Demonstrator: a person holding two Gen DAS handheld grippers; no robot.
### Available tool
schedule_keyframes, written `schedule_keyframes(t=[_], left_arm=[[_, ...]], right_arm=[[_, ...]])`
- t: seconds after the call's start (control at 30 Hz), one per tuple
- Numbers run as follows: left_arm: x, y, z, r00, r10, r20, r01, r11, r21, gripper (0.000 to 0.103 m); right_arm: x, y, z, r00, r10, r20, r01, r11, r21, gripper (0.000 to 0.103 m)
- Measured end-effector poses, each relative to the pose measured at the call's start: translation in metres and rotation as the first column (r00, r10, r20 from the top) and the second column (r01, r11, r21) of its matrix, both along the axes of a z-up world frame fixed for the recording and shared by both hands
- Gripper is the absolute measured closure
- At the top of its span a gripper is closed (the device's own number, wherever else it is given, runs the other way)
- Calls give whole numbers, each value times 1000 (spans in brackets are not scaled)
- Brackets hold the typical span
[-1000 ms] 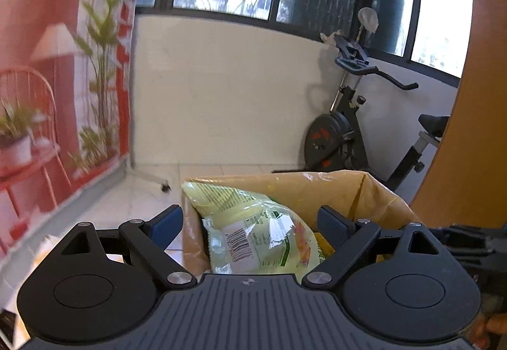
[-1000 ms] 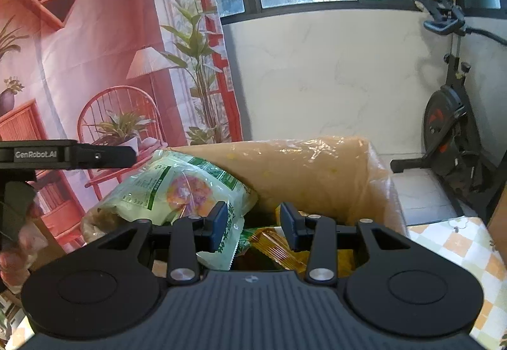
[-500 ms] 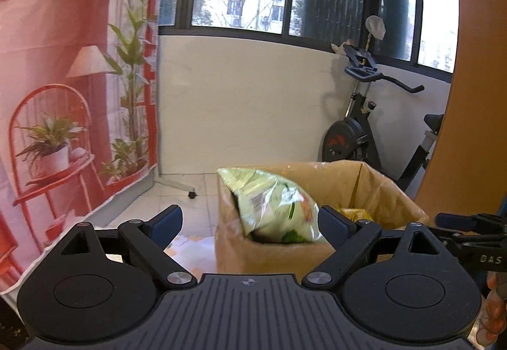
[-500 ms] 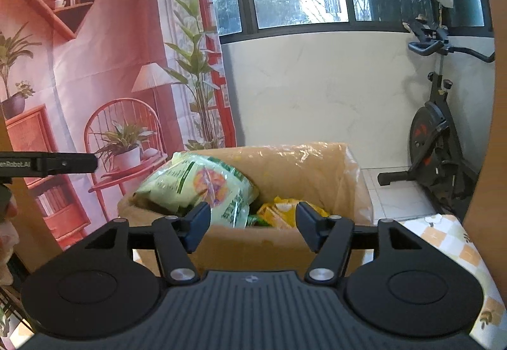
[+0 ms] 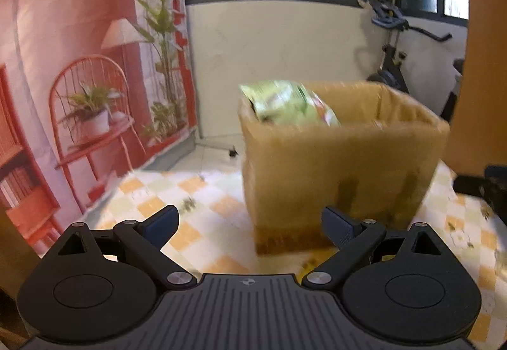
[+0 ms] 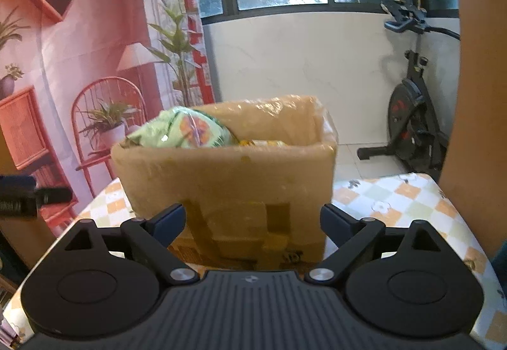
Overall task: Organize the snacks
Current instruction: 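Move both tools back down to the remaining snacks beside the box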
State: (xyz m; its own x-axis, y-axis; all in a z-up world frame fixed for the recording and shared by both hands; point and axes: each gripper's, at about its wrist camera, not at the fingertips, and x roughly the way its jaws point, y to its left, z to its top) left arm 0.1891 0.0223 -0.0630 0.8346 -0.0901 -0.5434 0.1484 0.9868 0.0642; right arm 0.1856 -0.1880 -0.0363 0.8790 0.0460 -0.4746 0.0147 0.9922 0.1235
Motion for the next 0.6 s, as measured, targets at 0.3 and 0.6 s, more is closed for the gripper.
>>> schedule_keyframes(t=[0.3,0.6], left_arm=[[-15,-16,-53,984,-62,-166,51,996,-70,5],[-21,-30,-80,965,-99,-244,82,994,-78,5]], right_arm=[[-7,-1,-34,998,-6,-70,1,998,-69,9],[-10,-14,-60,995,-12,-103,11,1000,-16,9]])
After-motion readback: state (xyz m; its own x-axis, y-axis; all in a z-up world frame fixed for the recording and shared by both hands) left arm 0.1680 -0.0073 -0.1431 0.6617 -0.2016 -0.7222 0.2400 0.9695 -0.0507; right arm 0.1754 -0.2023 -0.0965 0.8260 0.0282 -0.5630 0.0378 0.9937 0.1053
